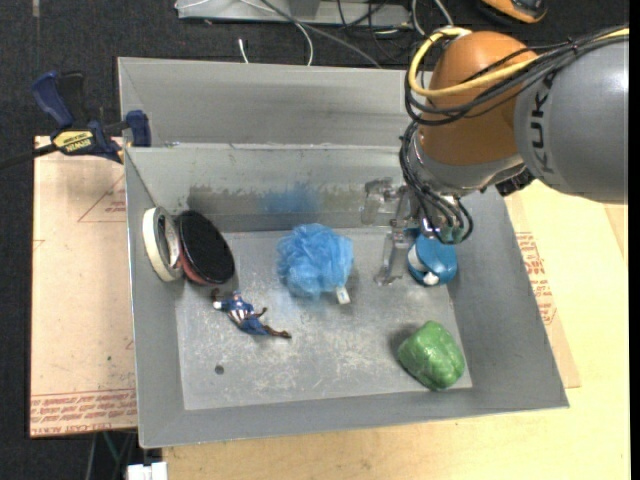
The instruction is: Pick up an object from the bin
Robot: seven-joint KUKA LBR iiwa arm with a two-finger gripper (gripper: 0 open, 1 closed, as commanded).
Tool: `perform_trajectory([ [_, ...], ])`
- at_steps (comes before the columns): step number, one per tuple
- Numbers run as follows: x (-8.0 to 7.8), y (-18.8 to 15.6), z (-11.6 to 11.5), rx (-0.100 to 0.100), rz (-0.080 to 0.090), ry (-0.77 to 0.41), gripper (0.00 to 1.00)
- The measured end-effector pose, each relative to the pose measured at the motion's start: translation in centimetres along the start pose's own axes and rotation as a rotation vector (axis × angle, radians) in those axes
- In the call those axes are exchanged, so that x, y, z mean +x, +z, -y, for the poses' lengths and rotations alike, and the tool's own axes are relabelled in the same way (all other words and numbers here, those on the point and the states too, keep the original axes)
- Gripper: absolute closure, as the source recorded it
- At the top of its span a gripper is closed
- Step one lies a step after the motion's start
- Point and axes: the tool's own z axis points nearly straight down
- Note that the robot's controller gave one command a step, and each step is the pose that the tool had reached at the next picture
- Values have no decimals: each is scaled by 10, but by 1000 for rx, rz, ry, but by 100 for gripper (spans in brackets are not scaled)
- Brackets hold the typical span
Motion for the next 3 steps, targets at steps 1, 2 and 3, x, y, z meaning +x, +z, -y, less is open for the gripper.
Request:
perform_trajectory([
  [1, 0, 0, 0, 0, 0, 0, 0],
  [2, 22, 81, -27, -2, -5, -86, 0],
  [3, 5, 102, -40, 2, 15, -153, 0],
])
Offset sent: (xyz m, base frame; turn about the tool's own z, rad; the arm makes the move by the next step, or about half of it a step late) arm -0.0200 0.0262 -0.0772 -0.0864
